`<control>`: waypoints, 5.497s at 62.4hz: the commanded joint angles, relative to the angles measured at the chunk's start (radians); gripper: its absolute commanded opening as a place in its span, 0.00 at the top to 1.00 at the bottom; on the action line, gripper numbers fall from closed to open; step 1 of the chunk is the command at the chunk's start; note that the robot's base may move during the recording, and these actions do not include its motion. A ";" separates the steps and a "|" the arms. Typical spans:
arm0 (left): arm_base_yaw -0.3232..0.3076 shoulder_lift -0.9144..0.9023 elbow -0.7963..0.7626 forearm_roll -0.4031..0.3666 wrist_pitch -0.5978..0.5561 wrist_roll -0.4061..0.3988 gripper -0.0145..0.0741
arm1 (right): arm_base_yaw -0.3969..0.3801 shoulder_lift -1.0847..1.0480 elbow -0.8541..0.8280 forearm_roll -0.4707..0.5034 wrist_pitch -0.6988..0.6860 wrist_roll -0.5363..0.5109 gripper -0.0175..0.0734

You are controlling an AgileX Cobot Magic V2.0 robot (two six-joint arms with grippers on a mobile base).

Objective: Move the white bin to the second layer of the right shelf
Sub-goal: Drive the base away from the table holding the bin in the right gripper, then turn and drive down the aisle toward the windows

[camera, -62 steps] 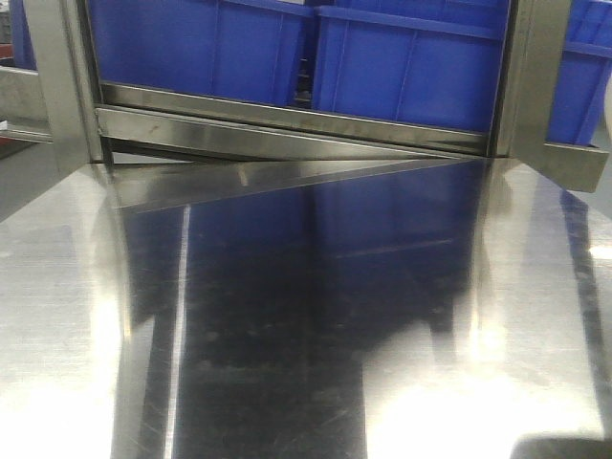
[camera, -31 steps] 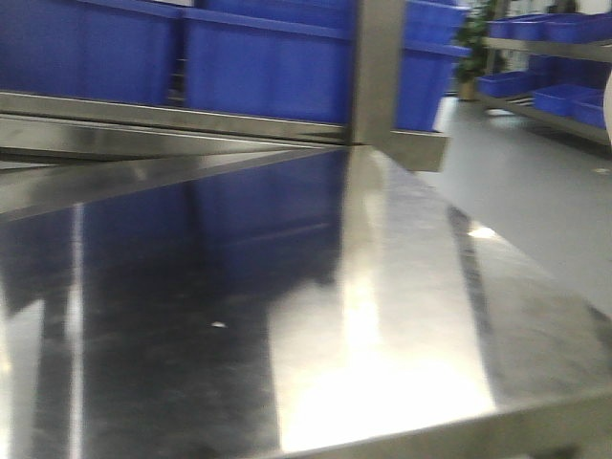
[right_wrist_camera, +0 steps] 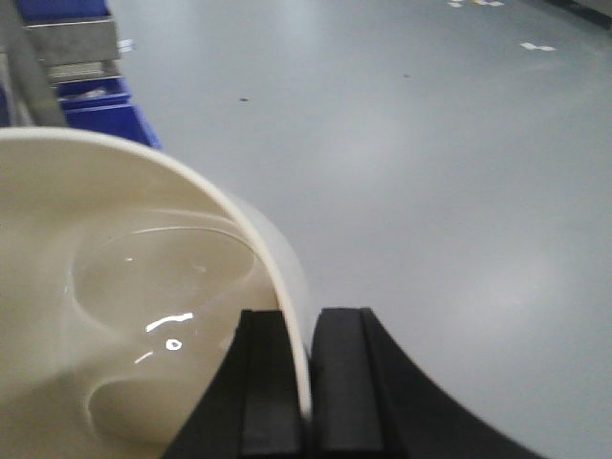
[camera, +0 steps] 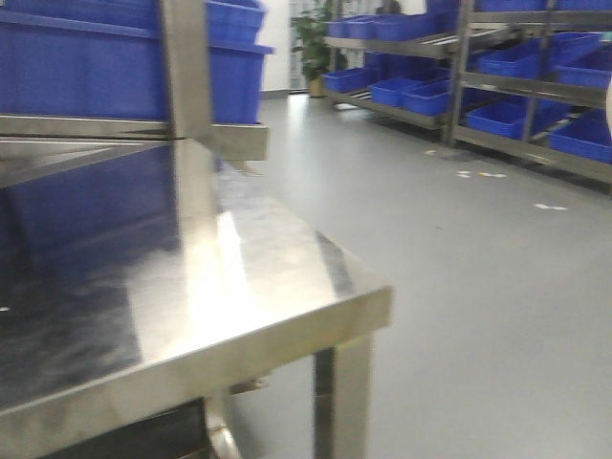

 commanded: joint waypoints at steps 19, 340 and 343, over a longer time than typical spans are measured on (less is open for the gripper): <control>-0.001 -0.020 0.029 -0.008 -0.083 -0.005 0.74 | -0.004 0.006 -0.030 -0.011 -0.094 0.002 0.75; -0.001 -0.020 0.029 -0.008 -0.083 -0.005 0.74 | -0.004 0.006 -0.030 -0.011 -0.094 0.002 0.75; -0.001 -0.020 0.029 -0.008 -0.083 -0.005 0.74 | -0.004 0.006 -0.030 -0.011 -0.094 0.002 0.75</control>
